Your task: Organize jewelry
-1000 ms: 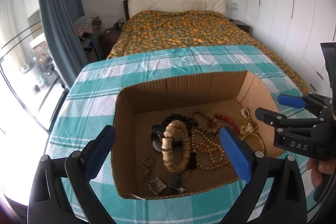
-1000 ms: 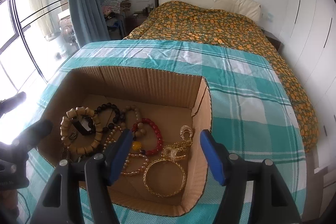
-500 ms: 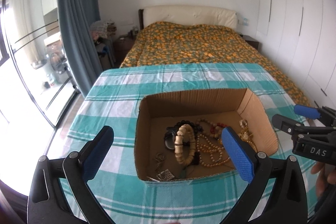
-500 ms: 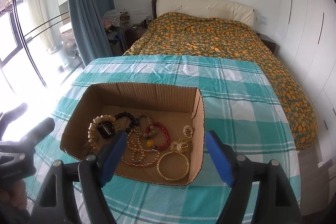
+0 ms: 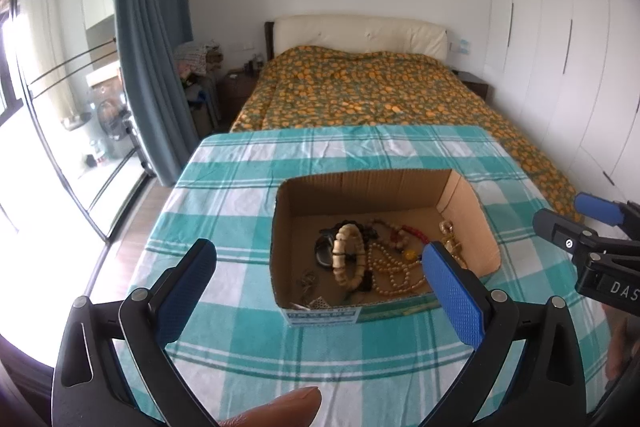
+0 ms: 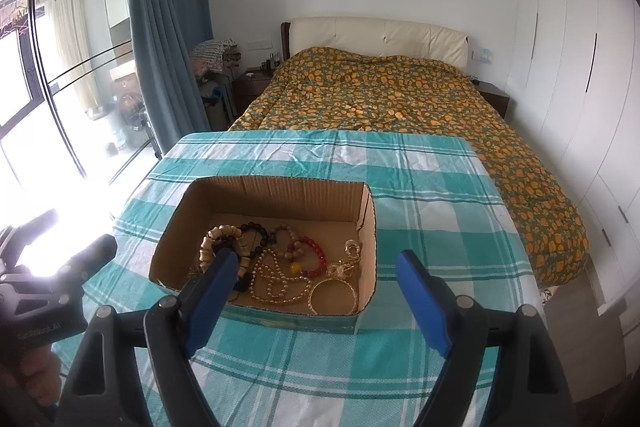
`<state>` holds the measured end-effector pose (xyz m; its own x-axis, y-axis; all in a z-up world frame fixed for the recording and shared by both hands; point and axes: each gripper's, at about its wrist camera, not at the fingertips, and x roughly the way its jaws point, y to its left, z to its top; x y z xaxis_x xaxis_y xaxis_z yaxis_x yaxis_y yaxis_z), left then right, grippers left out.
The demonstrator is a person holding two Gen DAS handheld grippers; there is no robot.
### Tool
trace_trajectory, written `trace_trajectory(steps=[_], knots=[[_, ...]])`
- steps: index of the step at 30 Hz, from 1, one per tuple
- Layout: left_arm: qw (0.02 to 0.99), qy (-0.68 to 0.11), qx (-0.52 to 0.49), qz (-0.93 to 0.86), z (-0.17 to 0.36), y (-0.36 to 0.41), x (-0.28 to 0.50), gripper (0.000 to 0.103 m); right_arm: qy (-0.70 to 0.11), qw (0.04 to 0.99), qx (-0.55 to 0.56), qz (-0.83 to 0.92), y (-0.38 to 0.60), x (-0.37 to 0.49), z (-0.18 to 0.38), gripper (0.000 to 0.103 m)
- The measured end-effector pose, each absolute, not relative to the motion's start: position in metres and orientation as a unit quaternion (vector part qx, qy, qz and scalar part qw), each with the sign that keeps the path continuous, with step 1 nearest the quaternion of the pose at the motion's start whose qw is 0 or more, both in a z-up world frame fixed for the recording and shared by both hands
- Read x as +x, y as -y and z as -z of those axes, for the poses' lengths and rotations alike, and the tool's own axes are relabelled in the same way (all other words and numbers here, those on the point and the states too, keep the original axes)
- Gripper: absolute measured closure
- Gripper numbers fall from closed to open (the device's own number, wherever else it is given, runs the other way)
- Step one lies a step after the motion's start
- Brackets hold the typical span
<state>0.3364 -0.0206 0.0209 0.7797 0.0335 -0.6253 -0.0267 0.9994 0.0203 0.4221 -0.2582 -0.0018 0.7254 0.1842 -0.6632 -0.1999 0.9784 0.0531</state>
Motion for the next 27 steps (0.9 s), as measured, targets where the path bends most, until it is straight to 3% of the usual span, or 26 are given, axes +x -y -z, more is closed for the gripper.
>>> trace_trajectory(steps=[27], knots=[[0.932, -0.359, -0.015, -0.053, -0.033, 0.007, 0.295, 0.000, -0.346, 0.931, -0.045, -0.106, 0.238, 0.353, -0.019, 0.020]])
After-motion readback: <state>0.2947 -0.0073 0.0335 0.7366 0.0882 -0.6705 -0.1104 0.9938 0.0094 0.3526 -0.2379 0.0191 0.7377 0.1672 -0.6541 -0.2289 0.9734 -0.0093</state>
